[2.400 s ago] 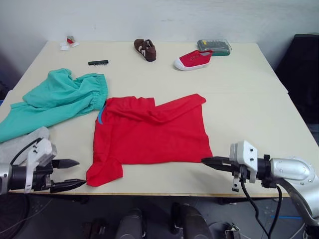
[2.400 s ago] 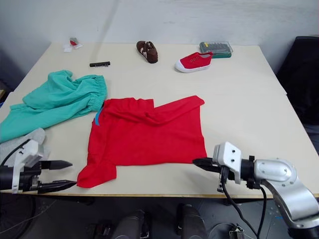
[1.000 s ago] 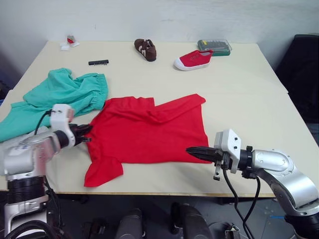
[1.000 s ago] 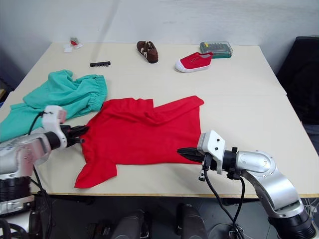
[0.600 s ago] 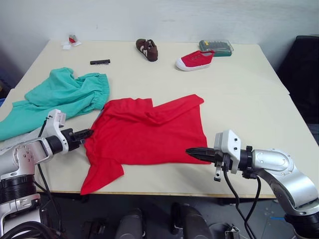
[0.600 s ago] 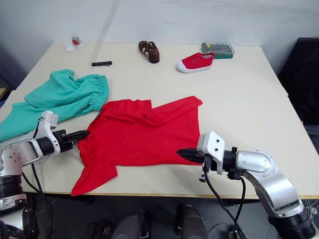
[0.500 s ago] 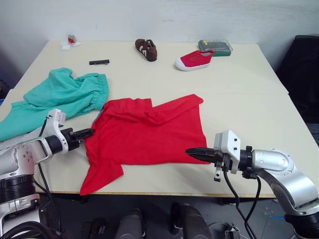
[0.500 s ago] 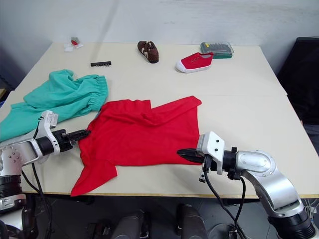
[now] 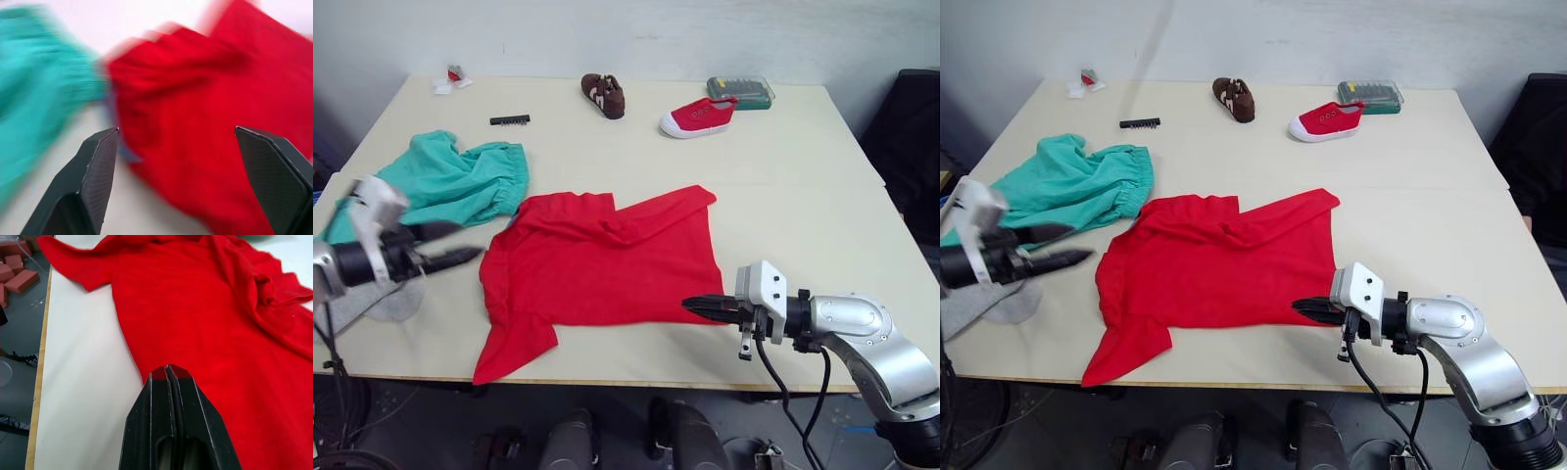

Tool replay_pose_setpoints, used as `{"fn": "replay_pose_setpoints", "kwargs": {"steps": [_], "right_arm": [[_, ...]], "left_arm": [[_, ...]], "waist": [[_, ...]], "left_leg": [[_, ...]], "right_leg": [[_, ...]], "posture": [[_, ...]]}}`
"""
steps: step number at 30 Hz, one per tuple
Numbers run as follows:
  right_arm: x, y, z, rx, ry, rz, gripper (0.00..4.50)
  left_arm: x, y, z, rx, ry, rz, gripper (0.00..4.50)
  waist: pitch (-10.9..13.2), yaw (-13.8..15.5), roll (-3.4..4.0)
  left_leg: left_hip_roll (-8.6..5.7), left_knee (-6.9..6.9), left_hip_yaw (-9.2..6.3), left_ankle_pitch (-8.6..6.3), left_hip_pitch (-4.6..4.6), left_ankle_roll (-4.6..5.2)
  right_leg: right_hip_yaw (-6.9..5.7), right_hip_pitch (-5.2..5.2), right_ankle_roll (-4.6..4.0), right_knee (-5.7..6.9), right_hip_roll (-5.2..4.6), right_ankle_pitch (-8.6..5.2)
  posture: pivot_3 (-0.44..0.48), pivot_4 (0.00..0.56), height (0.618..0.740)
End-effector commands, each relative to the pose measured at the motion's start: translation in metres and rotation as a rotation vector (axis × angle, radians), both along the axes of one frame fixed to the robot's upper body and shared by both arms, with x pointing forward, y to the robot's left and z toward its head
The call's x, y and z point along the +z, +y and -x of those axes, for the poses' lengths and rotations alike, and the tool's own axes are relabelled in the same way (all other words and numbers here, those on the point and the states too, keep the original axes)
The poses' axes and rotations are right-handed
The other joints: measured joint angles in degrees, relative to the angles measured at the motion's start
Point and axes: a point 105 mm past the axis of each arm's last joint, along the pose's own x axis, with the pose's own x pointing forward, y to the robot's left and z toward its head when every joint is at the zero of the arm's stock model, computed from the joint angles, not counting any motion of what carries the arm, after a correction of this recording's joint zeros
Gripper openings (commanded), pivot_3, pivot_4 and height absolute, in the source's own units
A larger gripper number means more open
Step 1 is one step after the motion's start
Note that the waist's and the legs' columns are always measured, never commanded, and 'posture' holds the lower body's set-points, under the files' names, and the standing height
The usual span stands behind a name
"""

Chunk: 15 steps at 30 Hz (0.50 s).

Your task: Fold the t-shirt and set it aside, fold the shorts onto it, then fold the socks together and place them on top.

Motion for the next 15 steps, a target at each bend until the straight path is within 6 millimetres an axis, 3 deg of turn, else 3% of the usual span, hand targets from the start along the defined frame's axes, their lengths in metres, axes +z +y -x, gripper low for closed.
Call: {"fn": "replay_pose_setpoints", "kwargs": {"steps": [1,6,11,15], "right_arm": [[0.005,-0.002,0.002,0.029,-0.028,0.015,0.0],[0.004,-0.004,0.005,0.063,-0.02,0.048,0.0],[0.001,-0.009,0.004,0.059,-0.028,0.079,0.0],[0.0,-0.013,0.001,0.038,-0.032,0.081,0.0]], "left_arm": [[-0.007,-0.02,0.027,-0.256,0.015,-0.179,3.96],[-0.025,-0.004,0.052,-0.487,0.095,-0.419,3.96],[-0.029,0.016,0.061,-0.628,0.072,-0.545,3.96],[-0.034,0.019,0.07,-0.709,0.053,-0.57,3.96]], "waist": [[0.03,-0.27,0.06],[0.08,-1.05,0.14],[0.1,-0.87,0.16],[0.1,-0.96,0.17]], "left_leg": [[0.0,-0.01,0.02,0.0,-0.02,0.01],[0.08,-0.02,0.07,0.1,-0.01,0.46],[0.07,0.0,0.07,0.16,-0.02,0.61],[0.08,0.02,0.09,0.17,-0.03,0.63]], "right_leg": [[0.0,-0.05,-0.03,0.01,0.01,-0.02],[0.0,-0.13,-0.1,0.13,0.14,-0.06],[-0.03,-0.22,-0.19,0.38,0.15,-0.11],[-0.01,-0.25,-0.18,0.4,0.14,-0.11]], "posture": [[0.0,0.15,0.74],[0.0,0.15,0.74],[0.0,0.15,0.74],[0.0,0.15,0.74]]}}
